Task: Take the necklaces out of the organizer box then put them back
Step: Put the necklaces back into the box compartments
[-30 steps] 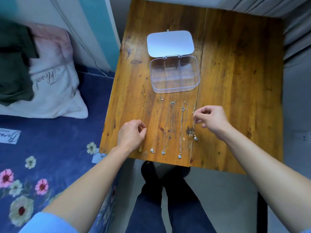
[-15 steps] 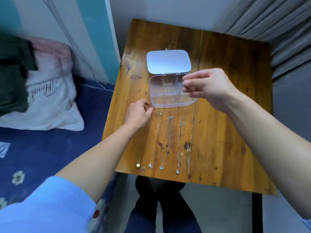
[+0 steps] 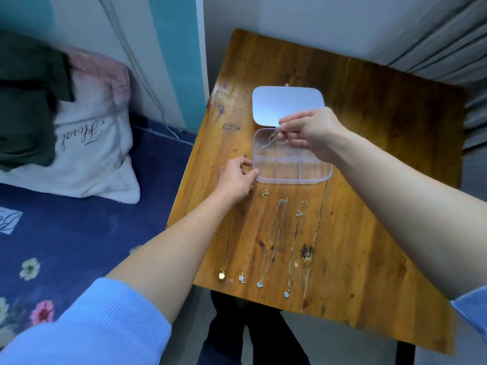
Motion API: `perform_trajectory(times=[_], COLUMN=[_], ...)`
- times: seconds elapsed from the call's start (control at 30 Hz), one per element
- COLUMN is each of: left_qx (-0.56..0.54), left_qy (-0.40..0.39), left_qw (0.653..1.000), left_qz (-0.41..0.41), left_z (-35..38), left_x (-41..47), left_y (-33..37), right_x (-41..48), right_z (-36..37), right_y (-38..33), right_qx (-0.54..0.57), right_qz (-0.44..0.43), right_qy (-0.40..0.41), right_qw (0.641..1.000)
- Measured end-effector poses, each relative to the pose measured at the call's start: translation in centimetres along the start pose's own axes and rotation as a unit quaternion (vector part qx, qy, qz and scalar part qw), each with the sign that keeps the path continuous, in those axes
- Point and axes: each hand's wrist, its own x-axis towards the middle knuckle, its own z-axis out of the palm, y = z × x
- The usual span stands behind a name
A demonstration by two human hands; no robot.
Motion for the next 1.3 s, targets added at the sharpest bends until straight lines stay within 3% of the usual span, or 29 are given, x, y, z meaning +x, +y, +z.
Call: perform_trajectory(times=[0.27,0.5,0.73,0.93,1.07,1.17,1.3], left_qx=[-0.022,-0.012,0.002,0.034,0.089,0.136,0.214], left_qy=[-0.01,-0.014,0.024,0.013,-0.04,-0.072,-0.07], left_qw=[1.0,1.0,1.0,0.999,0.995,0.988,0.974], left_qz=[-0.016,-0.012,-0.017,-0.007,0.01,0.026,0.036], left_z=[0.0,-0.1,0.4,3.0,5.7,7.5,8.8], left_x=[0.4,0.5,-1.0,-6.2,-10.8,-13.4,-14.8], left_y=[-0.4,-0.5,-0.6,-2.8,-5.0,-6.4,-7.4], right_x=[3.9,5.2,-1.4,-6.0,-7.4,-7.6,-7.5], right_z=[1.5,1.7,-3.4,-4.9,-3.8,-2.7,-1.5], right_y=[3.1,4.4,7.7,15.8,19.1,19.6,19.3], right_qx=[-0.12,-0.206,-0.175,-0.185,-0.293,-0.386,-0.443], right_qz=[0.038,-0.006,-0.089,0.01,0.046,0.054,0.036], right_qy=[0.031,0.023,0.102,0.098,0.082,0.116,0.105], right_qw=[0.992,0.978,0.975,0.978,0.952,0.913,0.89])
